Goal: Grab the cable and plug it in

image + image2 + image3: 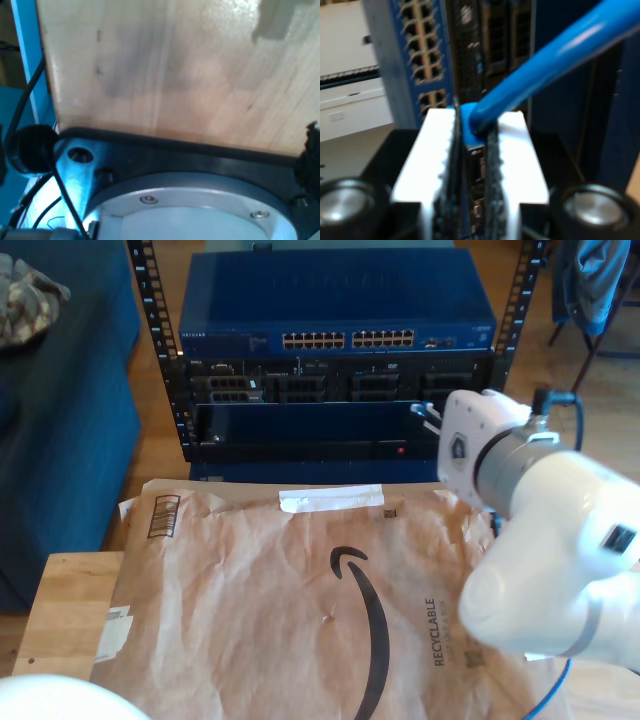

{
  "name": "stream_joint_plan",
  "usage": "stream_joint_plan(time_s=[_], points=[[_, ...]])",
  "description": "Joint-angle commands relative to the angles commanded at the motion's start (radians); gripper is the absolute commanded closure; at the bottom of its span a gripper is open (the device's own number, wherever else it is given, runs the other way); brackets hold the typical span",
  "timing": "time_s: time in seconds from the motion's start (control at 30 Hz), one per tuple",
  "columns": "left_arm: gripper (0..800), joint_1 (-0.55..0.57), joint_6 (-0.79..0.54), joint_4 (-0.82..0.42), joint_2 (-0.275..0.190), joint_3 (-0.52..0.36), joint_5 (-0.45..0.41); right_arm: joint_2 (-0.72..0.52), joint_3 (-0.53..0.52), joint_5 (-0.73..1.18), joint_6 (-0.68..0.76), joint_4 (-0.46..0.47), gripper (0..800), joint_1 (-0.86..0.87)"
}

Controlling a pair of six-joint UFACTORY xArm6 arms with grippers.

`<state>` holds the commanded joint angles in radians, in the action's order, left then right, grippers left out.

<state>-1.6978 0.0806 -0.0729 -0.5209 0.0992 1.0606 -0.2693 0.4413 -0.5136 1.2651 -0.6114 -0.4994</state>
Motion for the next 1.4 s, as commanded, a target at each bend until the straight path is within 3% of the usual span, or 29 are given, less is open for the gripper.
stream_joint_plan(time_s=[0.43,0.63,0.87,1.4], points=[[0,0.000,0.000,0.000,0.000,0.000,0.000,0.069,0.058,-0.009,-0.002,0.003,799,-0.011],[0,0.002,0.000,0.000,0.000,0.000,0.000,0.226,0.100,-0.284,-0.005,0.006,800,-0.078],[0,0.000,0.002,0.000,0.002,0.000,0.000,0.307,0.106,-0.523,-0.017,0.003,800,-0.087],[0,0.000,0.000,0.000,0.002,0.000,-0.003,0.265,0.069,-0.603,-0.018,0.012,800,-0.080]])
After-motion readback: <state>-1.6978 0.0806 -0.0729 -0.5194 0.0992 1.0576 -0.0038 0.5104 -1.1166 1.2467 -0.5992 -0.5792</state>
